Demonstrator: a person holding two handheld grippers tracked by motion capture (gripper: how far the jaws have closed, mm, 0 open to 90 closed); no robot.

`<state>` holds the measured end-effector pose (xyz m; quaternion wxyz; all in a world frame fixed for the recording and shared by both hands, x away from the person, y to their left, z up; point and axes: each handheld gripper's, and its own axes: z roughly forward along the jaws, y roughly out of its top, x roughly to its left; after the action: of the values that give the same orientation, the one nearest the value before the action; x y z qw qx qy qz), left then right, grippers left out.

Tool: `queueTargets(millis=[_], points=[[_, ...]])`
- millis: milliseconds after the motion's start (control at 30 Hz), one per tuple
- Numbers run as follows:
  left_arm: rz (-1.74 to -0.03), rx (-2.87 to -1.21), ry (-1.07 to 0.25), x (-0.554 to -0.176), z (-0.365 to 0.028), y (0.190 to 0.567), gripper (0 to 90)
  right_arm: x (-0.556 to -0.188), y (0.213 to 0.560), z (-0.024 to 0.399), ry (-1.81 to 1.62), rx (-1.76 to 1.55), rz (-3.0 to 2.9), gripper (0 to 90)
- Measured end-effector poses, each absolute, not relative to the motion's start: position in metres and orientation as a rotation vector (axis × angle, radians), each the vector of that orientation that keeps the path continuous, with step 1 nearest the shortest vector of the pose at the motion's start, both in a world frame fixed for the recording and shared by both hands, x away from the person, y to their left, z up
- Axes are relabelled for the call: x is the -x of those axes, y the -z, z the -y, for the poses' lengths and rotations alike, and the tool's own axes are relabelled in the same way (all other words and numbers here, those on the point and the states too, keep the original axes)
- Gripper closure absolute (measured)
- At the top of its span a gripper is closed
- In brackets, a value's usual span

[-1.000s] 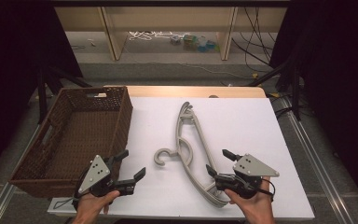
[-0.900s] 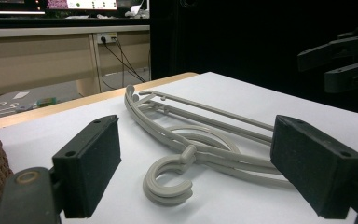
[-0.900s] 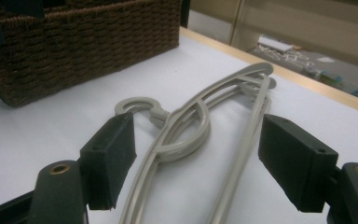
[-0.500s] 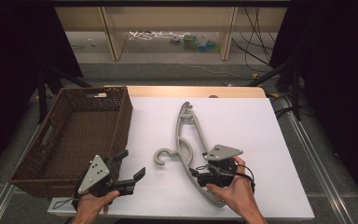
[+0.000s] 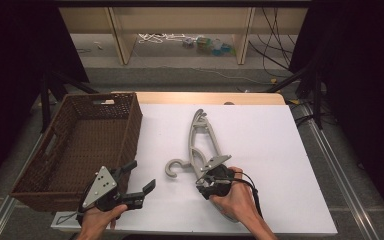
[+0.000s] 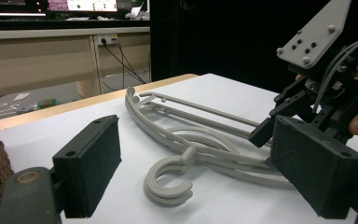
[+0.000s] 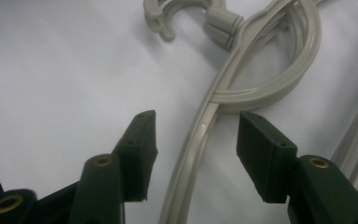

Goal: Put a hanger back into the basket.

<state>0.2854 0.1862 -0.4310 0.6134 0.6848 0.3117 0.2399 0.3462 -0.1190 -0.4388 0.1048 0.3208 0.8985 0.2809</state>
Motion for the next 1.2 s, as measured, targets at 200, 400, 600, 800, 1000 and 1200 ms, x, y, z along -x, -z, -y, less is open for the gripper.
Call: queueTargets(millis=[200,400,600,800,1000,1200], points=[[-0.724,-1.577,-0.549,-0.285,-0.185,0.431,15.9,-0.353,0.445,0.116,-0.812,-0.958,-2.675,56.1],[-0.721,-1.576,-0.549,-0.286,-0.186,0.431,15.9,-0.359,0.45,0.112,-0.794,-0.974,-2.719,61.0],[-0.717,-1.579,-0.548,-0.286,-0.186,0.431,15.8,-0.365,0.456,0.108,-0.764,-0.972,-2.728,66.1],[-0.715,-1.583,-0.544,-0.286,-0.186,0.431,15.9,-0.365,0.452,0.109,-0.769,-0.984,-2.713,70.8],[-0.705,-1.58,-0.541,-0.287,-0.186,0.432,15.9,-0.364,0.442,0.112,-0.774,-1.02,-2.697,73.0],[-0.716,-1.584,-0.544,-0.285,-0.187,0.431,15.9,-0.366,0.429,0.127,-0.826,-1.06,-2.682,77.3]])
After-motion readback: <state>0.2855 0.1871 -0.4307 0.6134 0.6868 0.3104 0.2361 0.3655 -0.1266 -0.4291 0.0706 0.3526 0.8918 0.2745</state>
